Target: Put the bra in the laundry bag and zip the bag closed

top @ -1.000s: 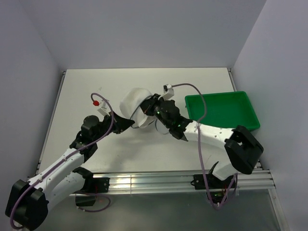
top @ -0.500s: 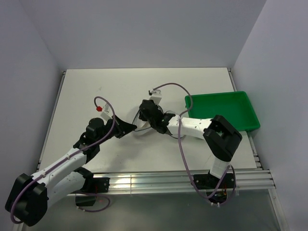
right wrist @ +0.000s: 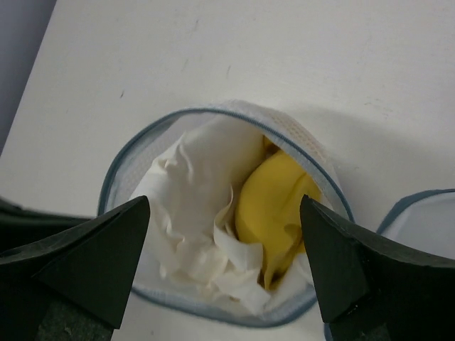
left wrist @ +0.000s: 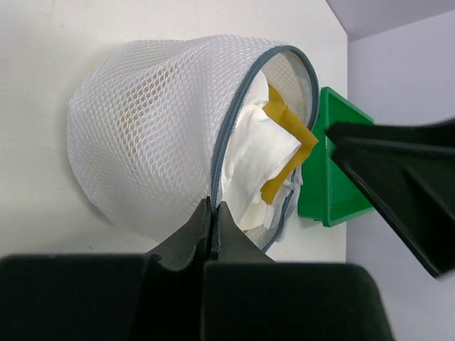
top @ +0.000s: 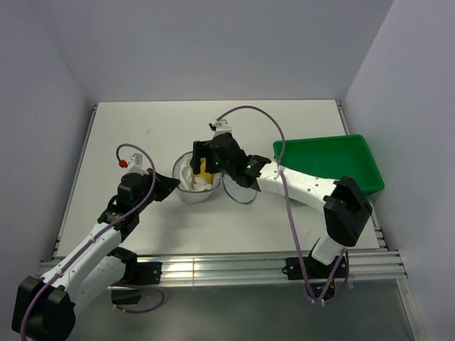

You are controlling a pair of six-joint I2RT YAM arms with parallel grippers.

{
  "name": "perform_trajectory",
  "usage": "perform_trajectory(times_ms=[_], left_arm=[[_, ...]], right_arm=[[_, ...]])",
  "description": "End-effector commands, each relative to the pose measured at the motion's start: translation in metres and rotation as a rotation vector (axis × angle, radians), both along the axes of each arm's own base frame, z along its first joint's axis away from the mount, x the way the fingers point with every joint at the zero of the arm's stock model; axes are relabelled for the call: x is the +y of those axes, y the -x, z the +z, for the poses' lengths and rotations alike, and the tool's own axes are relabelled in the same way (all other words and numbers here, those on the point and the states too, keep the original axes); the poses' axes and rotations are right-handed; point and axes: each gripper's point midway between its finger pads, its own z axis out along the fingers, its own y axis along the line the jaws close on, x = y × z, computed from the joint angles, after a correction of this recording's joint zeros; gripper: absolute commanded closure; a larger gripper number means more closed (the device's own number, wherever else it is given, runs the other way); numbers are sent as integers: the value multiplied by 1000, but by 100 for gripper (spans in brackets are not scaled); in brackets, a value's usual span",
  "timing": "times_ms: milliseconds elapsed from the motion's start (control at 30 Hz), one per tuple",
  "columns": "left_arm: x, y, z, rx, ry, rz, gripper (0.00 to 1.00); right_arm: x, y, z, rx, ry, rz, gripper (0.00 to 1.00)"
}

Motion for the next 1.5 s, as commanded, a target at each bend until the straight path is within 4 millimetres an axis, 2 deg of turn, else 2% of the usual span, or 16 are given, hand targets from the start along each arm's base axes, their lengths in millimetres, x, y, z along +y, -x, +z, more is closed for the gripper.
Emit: perform_trajectory(times_ms=[0,33,100,133,200,400,567,733,800,900,1067,1133,1200,1300,1400,1467], left_arm=[[7,-9,16,-62,-35,20,100],[7,-9,15,-59,-40,21,100],[12,-10,15,-63,-58,38,100],[14,-10,17,-72,-63,47,100],[18,-11,22,-93,-69,65,100],[20,-11,26,-119,-71,65,100],[20,-9,21,-121,-72,64,100],[17,-8,17,-119,-67,48,100],[16,-9,18,-125,-62,42,100],[12,-8,16,-127,-52,23,100],[9,-9,9,-109,-55,5,100],[8,-10,9,-111,-55,5,100],[7,-10,11,-116,-54,-2,100],[5,-13,16,-136,-54,-10,100],[3,-15,22,-157,-49,-16,100],[0,-18,28,-172,-41,-29,100]], right_arm=[[-10,21,33,-27,-58,75,7],[-19,26,21,-10,-47,60,7],[-39,27,30,-20,-108,-10,9],[-56,33,7,16,-91,-43,12],[-84,30,5,25,-146,-151,18],[-148,46,-65,143,-150,-361,37],[-171,50,-104,207,-161,-445,39],[-169,47,-131,266,-133,-444,41],[-166,43,-137,280,-136,-439,50],[-164,35,-137,271,-161,-440,66],[-172,22,-146,265,-127,-479,74],[-179,18,-145,249,-123,-507,94],[-186,19,-142,219,-116,-520,100],[-204,15,-108,91,-102,-546,100],[-222,12,-47,-65,-96,-560,100],[-222,15,-26,-119,-56,-524,100]])
